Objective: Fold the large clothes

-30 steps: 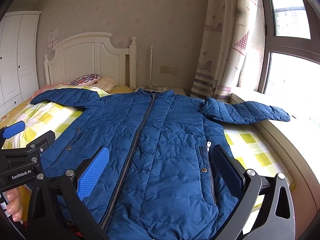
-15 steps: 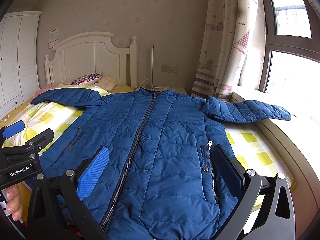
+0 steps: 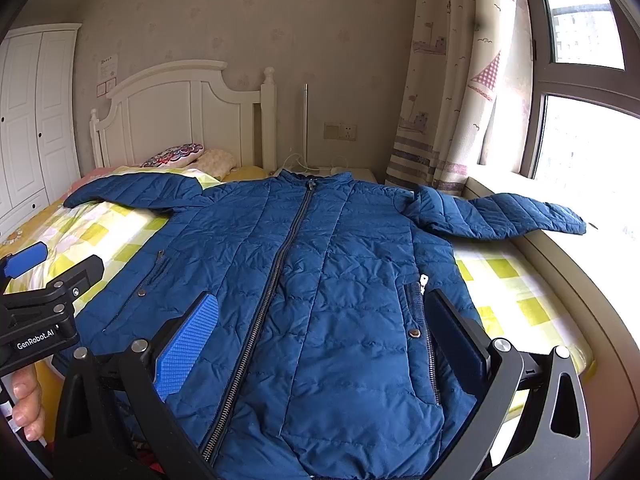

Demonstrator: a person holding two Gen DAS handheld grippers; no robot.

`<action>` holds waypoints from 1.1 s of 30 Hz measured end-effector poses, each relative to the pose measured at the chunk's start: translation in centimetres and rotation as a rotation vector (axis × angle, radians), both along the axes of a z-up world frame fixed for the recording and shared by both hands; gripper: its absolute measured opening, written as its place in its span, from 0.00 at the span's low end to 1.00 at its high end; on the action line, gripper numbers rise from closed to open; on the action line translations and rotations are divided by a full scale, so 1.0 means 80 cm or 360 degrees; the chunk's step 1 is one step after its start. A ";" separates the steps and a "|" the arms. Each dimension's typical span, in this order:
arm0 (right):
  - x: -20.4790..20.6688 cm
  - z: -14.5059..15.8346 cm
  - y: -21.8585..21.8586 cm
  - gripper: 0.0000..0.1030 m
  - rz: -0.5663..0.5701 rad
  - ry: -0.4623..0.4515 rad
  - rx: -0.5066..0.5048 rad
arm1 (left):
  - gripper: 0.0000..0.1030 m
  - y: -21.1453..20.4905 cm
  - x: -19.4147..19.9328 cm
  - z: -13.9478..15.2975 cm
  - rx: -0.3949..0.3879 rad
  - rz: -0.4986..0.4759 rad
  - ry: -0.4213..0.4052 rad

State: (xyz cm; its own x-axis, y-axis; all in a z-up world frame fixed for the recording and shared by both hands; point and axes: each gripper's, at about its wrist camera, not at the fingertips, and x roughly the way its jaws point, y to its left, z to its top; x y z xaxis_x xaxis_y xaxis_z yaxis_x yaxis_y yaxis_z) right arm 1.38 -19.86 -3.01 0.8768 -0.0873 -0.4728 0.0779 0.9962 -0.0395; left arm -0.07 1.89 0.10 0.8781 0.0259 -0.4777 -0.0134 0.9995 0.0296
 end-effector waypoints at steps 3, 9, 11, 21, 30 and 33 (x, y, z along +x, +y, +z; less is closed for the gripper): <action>0.000 0.000 0.000 0.96 0.0001 -0.0003 -0.0003 | 0.98 0.001 0.001 0.000 -0.0005 0.0003 0.0005; 0.001 0.000 -0.001 0.96 -0.0004 -0.0001 -0.0003 | 0.98 0.001 0.001 0.000 -0.0002 0.0003 0.0009; 0.001 -0.001 -0.002 0.96 -0.0006 0.0003 0.0002 | 0.98 0.001 0.001 -0.001 -0.0001 0.0002 0.0010; 0.000 -0.001 -0.005 0.96 -0.0015 0.0006 0.0012 | 0.98 0.000 0.003 -0.004 0.0004 0.0001 0.0020; 0.000 -0.003 -0.008 0.96 -0.0021 0.0011 0.0023 | 0.98 -0.001 0.002 -0.004 0.0003 0.0002 0.0024; 0.000 -0.004 -0.009 0.96 -0.0023 0.0013 0.0026 | 0.98 -0.001 0.002 -0.006 0.0005 0.0002 0.0029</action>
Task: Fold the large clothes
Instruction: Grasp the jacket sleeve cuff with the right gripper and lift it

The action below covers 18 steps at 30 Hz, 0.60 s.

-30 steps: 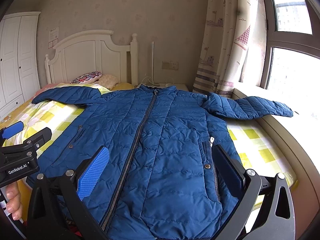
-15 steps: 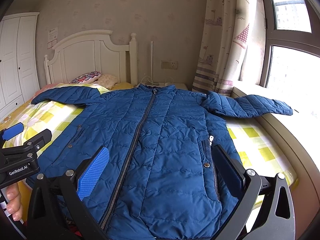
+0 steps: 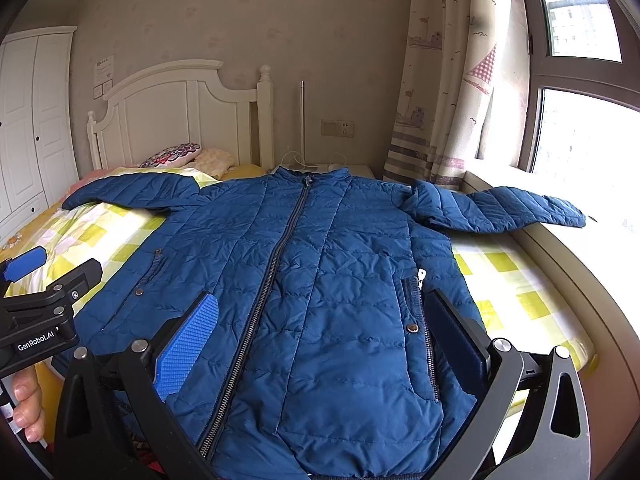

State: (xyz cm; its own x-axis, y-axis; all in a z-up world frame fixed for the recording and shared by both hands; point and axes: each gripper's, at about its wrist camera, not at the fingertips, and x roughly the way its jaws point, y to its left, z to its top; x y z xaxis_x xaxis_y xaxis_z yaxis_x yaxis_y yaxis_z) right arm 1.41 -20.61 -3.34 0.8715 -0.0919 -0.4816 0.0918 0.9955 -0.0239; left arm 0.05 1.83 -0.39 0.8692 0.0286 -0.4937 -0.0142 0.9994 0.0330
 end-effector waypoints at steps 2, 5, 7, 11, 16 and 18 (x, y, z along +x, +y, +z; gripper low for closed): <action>0.001 -0.002 -0.001 0.96 -0.0002 0.0003 0.0003 | 0.98 0.000 0.001 0.000 0.0001 0.0000 0.0006; 0.002 -0.004 -0.002 0.96 -0.0004 0.0011 0.0007 | 0.98 -0.001 0.002 -0.001 0.0006 0.0000 0.0013; 0.003 -0.004 -0.003 0.96 -0.0003 0.0013 0.0005 | 0.98 -0.003 0.004 0.000 0.0013 -0.0006 0.0015; 0.008 -0.003 -0.008 0.96 -0.0016 -0.0050 -0.0077 | 0.98 -0.009 0.022 0.002 0.0047 -0.0077 0.0016; 0.058 -0.009 -0.059 0.96 -0.0051 0.0016 -0.0112 | 0.98 -0.024 0.123 -0.016 0.0148 -0.0119 0.0175; 0.100 -0.019 -0.119 0.96 -0.0150 0.0131 0.0084 | 0.98 -0.034 0.186 -0.032 0.0190 -0.0132 0.0323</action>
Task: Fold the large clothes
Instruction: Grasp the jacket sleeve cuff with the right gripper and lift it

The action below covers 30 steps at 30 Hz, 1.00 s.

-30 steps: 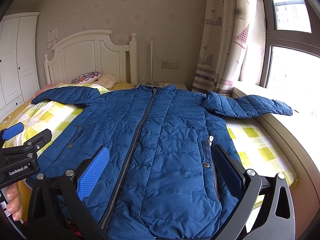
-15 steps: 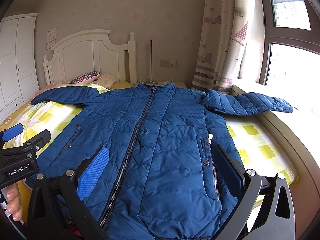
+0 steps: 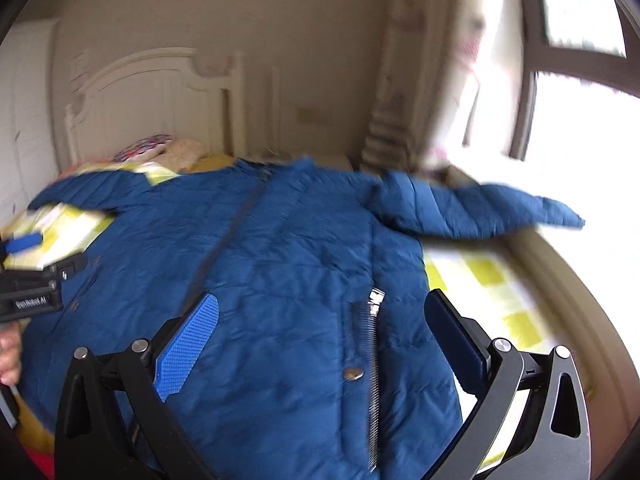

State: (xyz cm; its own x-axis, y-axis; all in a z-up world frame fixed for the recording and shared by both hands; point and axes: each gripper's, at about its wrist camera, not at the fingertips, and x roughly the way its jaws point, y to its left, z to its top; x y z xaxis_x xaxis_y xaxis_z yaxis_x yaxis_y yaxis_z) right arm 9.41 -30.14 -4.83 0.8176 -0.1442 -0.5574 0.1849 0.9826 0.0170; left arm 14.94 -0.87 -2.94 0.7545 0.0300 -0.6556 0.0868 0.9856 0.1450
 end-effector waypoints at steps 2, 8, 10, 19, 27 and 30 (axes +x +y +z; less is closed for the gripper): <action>0.036 -0.010 -0.059 0.96 -0.0160 0.0043 0.0128 | 0.98 -0.009 0.059 -0.016 0.0024 0.0000 0.0127; 0.140 -0.052 -0.234 0.96 -0.0586 0.0167 0.0548 | 0.98 -0.029 0.182 -0.065 0.0065 0.0031 0.0283; 0.168 -0.055 -0.270 0.96 -0.0672 0.0161 0.0550 | 0.98 -0.024 0.204 -0.083 0.0011 0.0039 0.0338; 0.245 -0.043 -0.325 0.32 -0.0882 0.0100 0.0347 | 0.98 -0.001 0.215 -0.101 -0.0217 -0.0015 0.0340; 0.316 0.026 -0.034 0.31 0.0105 -0.0049 -0.0288 | 0.98 0.001 0.215 -0.100 -0.0230 -0.0022 0.0342; 0.333 -0.030 0.079 0.37 0.0523 0.0281 -0.0381 | 0.98 0.005 0.213 -0.099 -0.0258 -0.0042 0.0337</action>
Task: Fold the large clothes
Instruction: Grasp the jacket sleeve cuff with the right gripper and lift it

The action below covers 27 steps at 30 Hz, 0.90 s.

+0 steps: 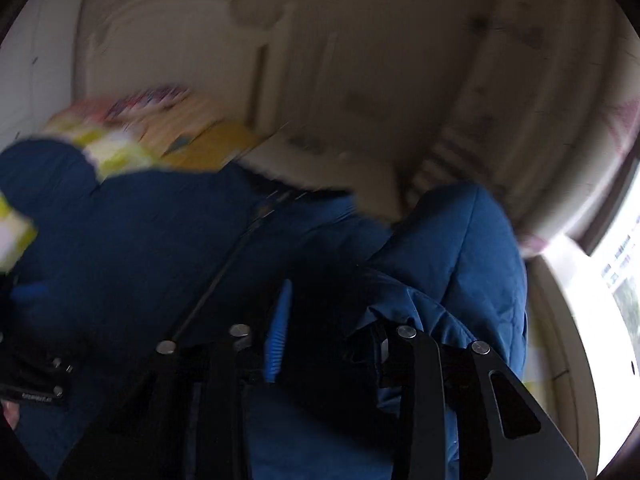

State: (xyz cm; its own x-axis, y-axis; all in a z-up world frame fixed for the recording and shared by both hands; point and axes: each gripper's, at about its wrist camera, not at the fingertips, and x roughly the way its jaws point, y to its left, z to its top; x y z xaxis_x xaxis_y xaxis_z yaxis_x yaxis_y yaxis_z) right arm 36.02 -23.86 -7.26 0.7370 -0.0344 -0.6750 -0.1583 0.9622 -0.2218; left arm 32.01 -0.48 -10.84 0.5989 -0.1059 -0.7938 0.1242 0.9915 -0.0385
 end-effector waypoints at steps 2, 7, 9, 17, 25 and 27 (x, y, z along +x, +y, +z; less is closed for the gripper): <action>0.004 -0.053 0.024 0.51 0.0133 0.0304 0.0133 | 0.98 0.003 -0.001 0.001 -0.0029 -0.0007 -0.0005; -0.034 -0.053 -0.022 0.70 0.0009 0.0343 0.0574 | 0.98 0.002 -0.001 0.002 -0.0035 -0.0009 -0.0009; -0.067 -0.029 -0.054 0.70 -0.0043 0.0260 0.0778 | 0.98 0.001 -0.001 0.002 -0.0027 -0.0008 -0.0009; -0.100 -0.044 -0.272 0.73 -0.0868 0.0076 0.1362 | 0.98 0.000 -0.003 0.001 -0.0013 -0.0008 -0.0011; -0.069 0.011 -0.233 0.23 -0.0731 -0.0255 0.1236 | 0.98 0.002 -0.004 0.001 -0.0030 -0.0009 -0.0015; -0.059 0.058 -0.163 0.23 -0.0462 -0.0330 0.1156 | 0.98 0.004 -0.004 0.002 -0.0046 -0.0009 -0.0018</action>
